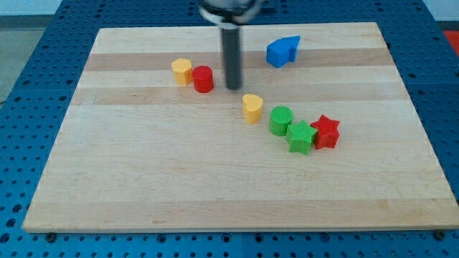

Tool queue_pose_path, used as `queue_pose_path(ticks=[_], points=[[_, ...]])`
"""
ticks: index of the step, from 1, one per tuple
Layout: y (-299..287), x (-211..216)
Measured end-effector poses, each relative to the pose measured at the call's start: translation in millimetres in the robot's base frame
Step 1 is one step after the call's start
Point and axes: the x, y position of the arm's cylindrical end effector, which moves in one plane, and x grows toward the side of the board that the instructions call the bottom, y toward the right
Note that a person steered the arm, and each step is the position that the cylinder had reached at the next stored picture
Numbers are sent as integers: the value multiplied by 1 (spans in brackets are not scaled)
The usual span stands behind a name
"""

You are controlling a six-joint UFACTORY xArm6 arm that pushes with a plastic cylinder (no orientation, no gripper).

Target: Push the red star down a bit

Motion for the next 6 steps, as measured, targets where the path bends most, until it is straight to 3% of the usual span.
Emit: queue_pose_path(ticks=[1, 2, 3, 4, 6], points=[[53, 4], [70, 16], [112, 50], [118, 74], [117, 77]])
